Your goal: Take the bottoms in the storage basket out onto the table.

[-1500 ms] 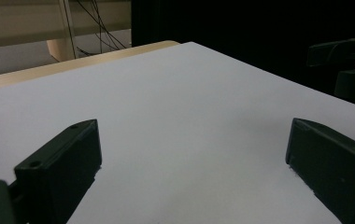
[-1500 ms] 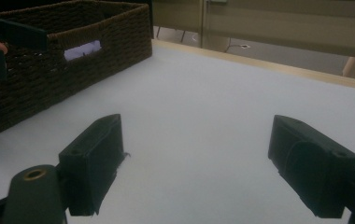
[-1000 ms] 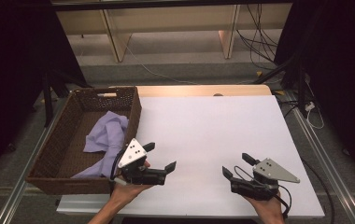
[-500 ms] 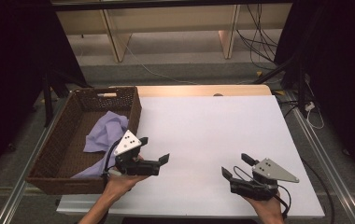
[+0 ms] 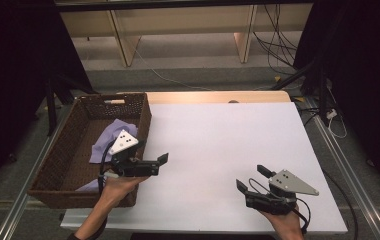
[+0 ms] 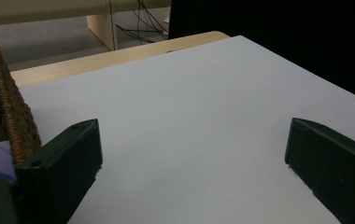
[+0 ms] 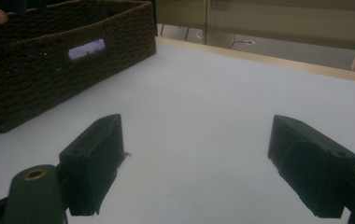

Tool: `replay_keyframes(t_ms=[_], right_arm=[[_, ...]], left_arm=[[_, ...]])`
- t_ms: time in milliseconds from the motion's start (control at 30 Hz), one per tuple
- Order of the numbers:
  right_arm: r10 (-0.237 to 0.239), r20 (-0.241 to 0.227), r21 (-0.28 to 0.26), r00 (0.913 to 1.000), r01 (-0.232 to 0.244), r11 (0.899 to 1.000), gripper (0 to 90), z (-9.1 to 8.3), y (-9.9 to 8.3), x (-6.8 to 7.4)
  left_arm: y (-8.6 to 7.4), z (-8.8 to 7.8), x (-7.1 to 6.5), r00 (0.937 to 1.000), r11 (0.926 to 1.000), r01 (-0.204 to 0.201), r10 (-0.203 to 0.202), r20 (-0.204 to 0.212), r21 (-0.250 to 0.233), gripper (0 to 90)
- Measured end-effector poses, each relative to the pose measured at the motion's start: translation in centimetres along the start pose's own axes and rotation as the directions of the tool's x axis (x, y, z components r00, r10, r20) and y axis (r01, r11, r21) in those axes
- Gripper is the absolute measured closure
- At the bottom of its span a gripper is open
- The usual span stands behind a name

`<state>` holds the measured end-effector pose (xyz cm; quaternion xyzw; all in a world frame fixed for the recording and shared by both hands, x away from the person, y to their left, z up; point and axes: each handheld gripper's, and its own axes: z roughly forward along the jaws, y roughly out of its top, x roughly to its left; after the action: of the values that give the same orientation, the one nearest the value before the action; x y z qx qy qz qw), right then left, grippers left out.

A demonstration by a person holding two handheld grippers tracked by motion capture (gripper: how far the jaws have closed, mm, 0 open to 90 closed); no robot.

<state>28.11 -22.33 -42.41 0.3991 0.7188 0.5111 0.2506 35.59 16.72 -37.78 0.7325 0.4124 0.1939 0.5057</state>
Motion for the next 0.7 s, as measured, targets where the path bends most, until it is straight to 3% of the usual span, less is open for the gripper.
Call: replay_keyframes(t_ms=[233,500,700], right_arm=[[-0.006,-0.001,-0.005,1.0000,0.006,1.000,19.5,-0.1,0.1,0.0],[-0.005,0.007,-0.001,1.0000,0.005,1.000,19.5,0.0,0.0,0.0],[-0.014,0.007,0.005,0.9999,0.014,1.000,19.5,0.1,0.0,0.0]], left_arm=[[0.5,-0.8,1.7,0.9988,0.9999,0.017,-0.017,-0.046,0.002,3.8],[0.7,-1.0,3.5,0.9926,0.9993,0.028,-0.024,-0.119,0.026,3.8],[1.0,-1.1,4.4,0.9899,0.9984,0.047,-0.043,-0.135,0.029,3.9]])
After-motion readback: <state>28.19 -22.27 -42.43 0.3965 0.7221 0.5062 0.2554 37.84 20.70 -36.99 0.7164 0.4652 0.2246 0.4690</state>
